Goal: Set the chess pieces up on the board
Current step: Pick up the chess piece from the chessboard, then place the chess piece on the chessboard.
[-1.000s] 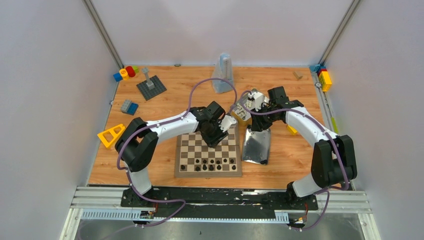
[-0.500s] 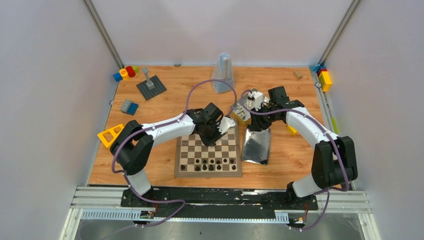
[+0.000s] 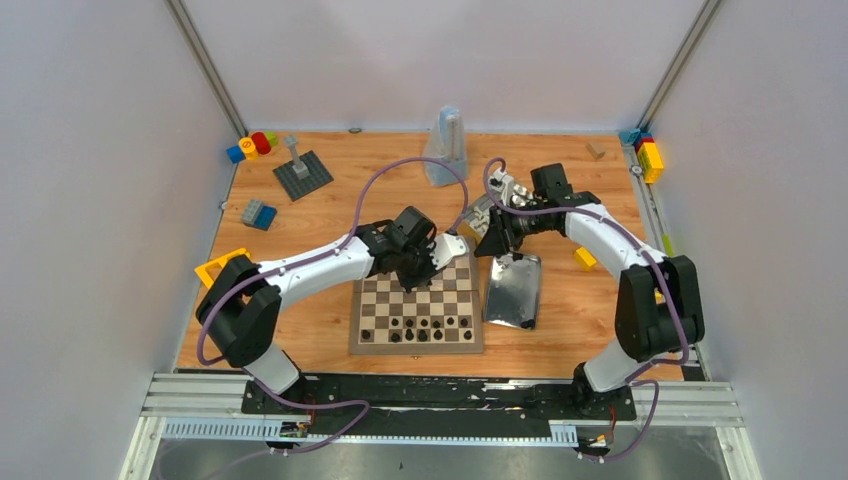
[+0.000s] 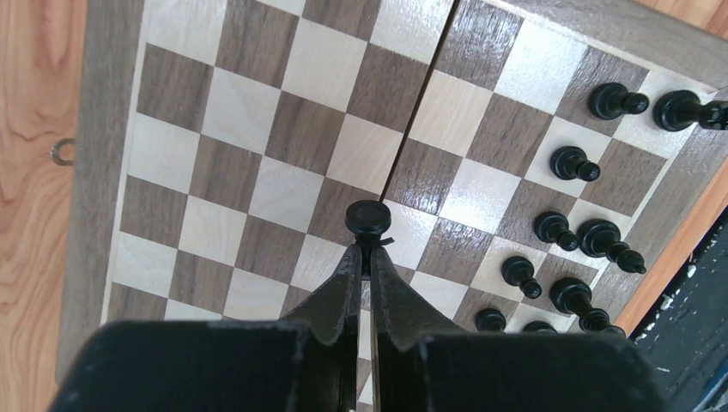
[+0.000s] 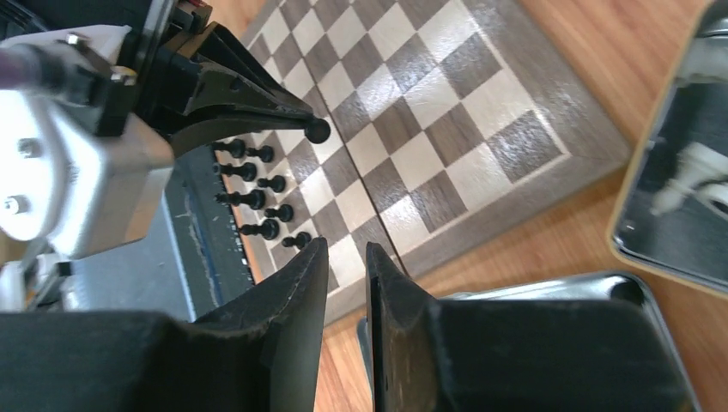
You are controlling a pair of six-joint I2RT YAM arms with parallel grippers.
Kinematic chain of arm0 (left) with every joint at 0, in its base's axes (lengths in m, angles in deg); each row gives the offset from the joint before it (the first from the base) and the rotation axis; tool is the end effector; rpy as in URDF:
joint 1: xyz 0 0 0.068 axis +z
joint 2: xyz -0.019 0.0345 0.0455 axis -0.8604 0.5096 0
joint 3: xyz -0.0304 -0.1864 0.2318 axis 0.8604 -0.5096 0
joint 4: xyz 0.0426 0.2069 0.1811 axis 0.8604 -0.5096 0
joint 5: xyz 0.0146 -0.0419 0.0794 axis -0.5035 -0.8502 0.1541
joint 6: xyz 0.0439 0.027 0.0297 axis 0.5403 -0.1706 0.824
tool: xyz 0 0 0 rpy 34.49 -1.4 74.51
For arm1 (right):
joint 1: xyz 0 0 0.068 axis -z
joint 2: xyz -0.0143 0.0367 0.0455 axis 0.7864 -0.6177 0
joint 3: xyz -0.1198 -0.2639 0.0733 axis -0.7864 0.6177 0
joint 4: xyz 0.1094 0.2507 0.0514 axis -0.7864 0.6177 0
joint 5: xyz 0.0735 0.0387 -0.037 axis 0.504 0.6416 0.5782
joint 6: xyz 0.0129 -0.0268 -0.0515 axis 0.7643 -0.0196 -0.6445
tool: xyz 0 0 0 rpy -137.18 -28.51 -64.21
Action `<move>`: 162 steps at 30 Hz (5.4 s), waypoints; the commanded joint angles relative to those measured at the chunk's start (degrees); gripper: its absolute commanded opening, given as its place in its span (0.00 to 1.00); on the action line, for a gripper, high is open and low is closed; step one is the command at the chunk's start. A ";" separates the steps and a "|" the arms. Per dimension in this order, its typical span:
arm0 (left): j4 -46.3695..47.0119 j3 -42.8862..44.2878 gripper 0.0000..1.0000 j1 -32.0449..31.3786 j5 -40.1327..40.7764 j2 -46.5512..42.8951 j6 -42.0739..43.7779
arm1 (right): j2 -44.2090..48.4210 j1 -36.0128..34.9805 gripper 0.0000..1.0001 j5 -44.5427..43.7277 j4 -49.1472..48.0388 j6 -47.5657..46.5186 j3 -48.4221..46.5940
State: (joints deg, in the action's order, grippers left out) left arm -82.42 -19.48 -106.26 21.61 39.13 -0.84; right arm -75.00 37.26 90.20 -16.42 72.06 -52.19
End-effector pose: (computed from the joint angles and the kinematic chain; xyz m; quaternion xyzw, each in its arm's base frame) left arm 0.2306 -0.2595 0.2272 0.5340 0.7989 -0.1624 0.2244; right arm 0.3112 0.1167 0.2611 -0.3335 0.8099 0.4252 0.2284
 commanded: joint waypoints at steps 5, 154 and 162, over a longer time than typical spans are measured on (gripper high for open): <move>5.50 -2.07 0.05 0.25 -3.32 -4.24 2.05 | -8.25 -2.99 0.25 16.59 -7.90 4.01 -0.73; 43.78 1.74 0.52 20.09 -47.27 -9.77 -34.74 | -6.11 -2.42 0.01 30.50 -13.78 27.96 -17.91; 38.23 2.66 0.50 18.86 -45.67 -10.34 -28.78 | -6.60 -2.42 0.01 31.65 -17.49 31.74 -16.64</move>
State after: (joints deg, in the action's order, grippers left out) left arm -41.70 -18.04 -86.52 -24.63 29.30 -34.26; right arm -82.67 35.09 119.29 -29.62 101.20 -69.02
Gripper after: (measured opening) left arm 0.505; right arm 0.227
